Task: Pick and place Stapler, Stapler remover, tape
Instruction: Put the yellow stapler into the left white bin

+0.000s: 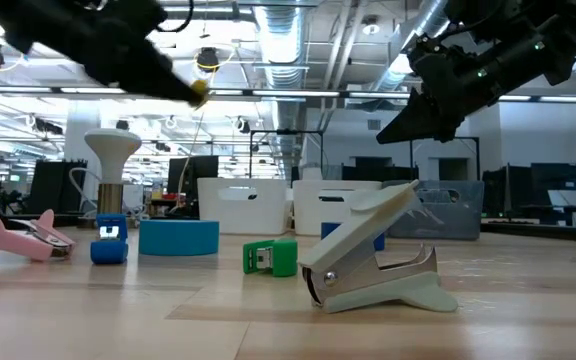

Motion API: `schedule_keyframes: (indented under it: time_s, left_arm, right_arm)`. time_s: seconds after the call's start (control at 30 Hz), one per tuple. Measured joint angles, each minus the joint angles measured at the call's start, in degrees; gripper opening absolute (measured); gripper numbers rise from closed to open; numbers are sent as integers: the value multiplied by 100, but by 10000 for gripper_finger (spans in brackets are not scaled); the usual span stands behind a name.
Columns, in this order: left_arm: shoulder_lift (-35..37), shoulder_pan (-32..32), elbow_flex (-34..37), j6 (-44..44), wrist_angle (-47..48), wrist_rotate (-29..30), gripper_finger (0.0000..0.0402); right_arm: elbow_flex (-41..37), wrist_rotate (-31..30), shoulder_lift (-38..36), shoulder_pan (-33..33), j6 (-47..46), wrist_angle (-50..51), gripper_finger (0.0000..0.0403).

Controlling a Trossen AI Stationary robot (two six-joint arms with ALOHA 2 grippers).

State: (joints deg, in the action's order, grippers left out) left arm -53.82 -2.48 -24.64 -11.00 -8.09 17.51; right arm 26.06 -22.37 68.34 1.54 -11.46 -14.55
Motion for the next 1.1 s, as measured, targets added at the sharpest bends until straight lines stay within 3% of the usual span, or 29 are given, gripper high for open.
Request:
schedule_keyframes:
  time_s: [0.13, 0.27, 0.47, 0.8, 1.1]
  left_arm:
    - [-93, 685, -2, -224, -781, -240, 51]
    - [-429, 1362, -8, -105, -1399, -1110, 51]
    - [-1310, 1907, -575, 278, -1546, -1686, 51]
    - [-2490, 2690, -1907, 271, 356, -1669, 51]
    - [-3246, 3167, -2164, 746, 413, -2009, 51]
  right_arm:
    - [0, 1, 0, -72, 0, 6, 0]
    - [0, 2, 0, -134, 0, 55, 0]
    - [0, 0, 0, -215, 0, 79, 0]
    - [0, 2, 0, -239, -7, 85, 0]
    - [0, 0, 0, -250, 32, 85, 0]
